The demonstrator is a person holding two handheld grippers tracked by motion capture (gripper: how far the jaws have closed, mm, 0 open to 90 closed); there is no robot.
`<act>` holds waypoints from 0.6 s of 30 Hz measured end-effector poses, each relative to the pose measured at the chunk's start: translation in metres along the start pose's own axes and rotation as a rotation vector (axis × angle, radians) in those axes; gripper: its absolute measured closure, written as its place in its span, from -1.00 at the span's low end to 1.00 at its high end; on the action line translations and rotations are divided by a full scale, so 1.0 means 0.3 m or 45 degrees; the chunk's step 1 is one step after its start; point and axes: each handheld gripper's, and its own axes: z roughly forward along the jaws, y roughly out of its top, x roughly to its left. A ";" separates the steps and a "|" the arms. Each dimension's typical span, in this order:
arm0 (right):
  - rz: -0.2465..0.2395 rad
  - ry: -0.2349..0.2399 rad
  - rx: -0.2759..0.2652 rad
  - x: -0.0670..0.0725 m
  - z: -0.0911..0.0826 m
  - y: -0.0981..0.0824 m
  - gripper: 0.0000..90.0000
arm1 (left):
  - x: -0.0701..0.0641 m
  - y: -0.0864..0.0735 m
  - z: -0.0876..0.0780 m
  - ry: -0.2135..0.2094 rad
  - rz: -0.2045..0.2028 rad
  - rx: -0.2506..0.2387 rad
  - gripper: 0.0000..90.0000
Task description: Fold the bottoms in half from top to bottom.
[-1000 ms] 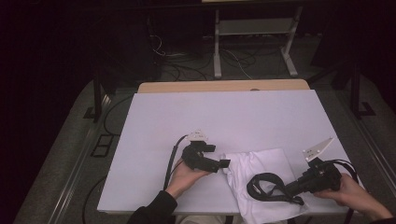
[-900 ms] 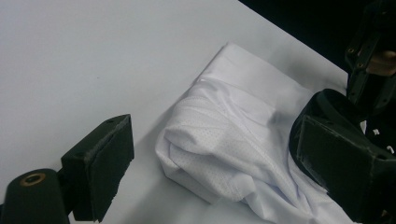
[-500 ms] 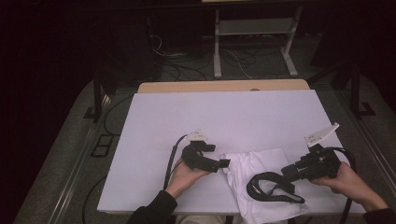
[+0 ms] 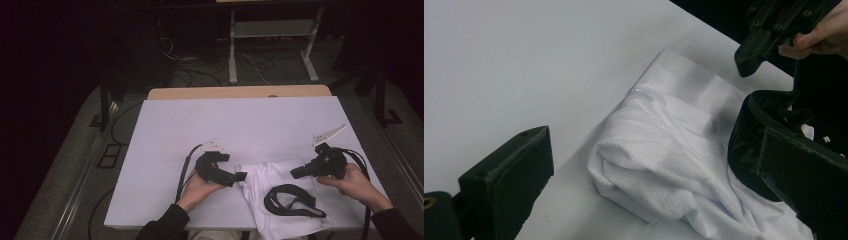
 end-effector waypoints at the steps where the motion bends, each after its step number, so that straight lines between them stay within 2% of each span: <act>1: 0.006 -0.005 0.008 -0.003 0.006 0.002 0.96 | 0.001 0.000 0.000 0.001 0.000 -0.001 -1.00; 6: 0.027 -0.001 0.046 -0.016 0.047 0.013 0.96 | 0.002 0.000 0.001 -0.001 0.002 -0.007 -1.00; 13: 0.005 0.044 0.129 -0.004 0.110 0.025 0.96 | 0.003 -0.001 0.003 0.005 0.006 -0.006 -1.00; 18: -0.009 0.069 0.174 0.005 0.132 0.019 0.96 | 0.001 -0.001 0.005 0.002 0.013 0.001 -1.00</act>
